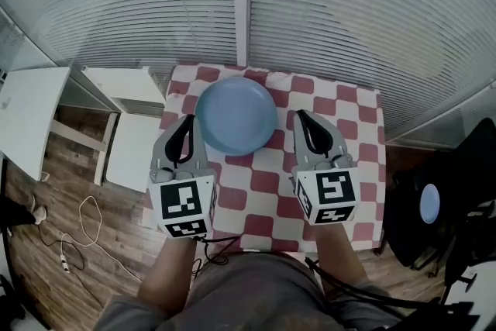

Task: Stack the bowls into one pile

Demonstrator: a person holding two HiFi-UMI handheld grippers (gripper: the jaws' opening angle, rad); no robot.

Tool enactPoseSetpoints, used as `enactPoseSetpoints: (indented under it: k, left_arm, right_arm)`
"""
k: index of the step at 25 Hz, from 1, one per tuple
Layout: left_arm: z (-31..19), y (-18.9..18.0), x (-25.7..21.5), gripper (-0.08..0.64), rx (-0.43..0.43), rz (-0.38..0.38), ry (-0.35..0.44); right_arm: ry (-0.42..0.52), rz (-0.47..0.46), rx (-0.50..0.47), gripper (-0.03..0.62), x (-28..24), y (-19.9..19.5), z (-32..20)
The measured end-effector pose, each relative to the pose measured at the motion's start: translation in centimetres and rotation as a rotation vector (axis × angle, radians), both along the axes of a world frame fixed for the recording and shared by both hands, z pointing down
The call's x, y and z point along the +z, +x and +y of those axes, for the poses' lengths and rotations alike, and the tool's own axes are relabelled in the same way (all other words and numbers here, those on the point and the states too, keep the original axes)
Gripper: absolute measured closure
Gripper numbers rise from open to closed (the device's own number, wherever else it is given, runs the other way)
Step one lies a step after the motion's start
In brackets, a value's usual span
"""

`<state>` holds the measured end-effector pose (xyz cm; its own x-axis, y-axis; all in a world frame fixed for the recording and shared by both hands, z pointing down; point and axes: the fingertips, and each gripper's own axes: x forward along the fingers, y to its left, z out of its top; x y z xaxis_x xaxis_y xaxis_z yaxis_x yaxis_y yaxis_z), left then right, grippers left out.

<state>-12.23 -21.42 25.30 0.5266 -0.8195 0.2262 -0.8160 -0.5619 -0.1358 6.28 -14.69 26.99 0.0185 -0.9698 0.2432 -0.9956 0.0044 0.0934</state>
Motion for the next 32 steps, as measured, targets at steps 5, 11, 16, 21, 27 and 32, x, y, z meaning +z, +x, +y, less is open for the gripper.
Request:
enactPoseSetpoints:
  k: [5, 11, 16, 21, 27, 32]
  left_arm:
    - [4.1, 1.1, -2.1, 0.56, 0.014, 0.007, 0.053]
    - [7.3, 2.0, -4.3, 0.56, 0.023, 0.057, 0.08]
    - [8.5, 2.5, -5.3, 0.56, 0.032, 0.06, 0.11]
    - [8.9, 2.8, -5.5, 0.56, 0.037, 0.081, 0.092]
    - [8.7, 2.9, -5.7, 0.56, 0.037, 0.074, 0.106]
    - [8.3, 3.3, -5.9, 0.56, 0.039, 0.072, 0.112]
  right_arm:
    - [0.05, 0.013, -0.022, 0.568, -1.9, 0.5, 3.5]
    - [0.118, 0.023, -0.064, 0.568, -4.3, -0.3, 5.9]
    - [0.143, -0.009, -0.087, 0.568, -5.1, -0.6, 6.9]
    - [0.144, -0.003, -0.081, 0.569, -5.3, 0.0, 7.2]
    - [0.158, 0.019, -0.083, 0.569, -5.9, 0.4, 6.8]
    - [0.179, 0.004, -0.086, 0.569, -6.3, 0.9, 6.6]
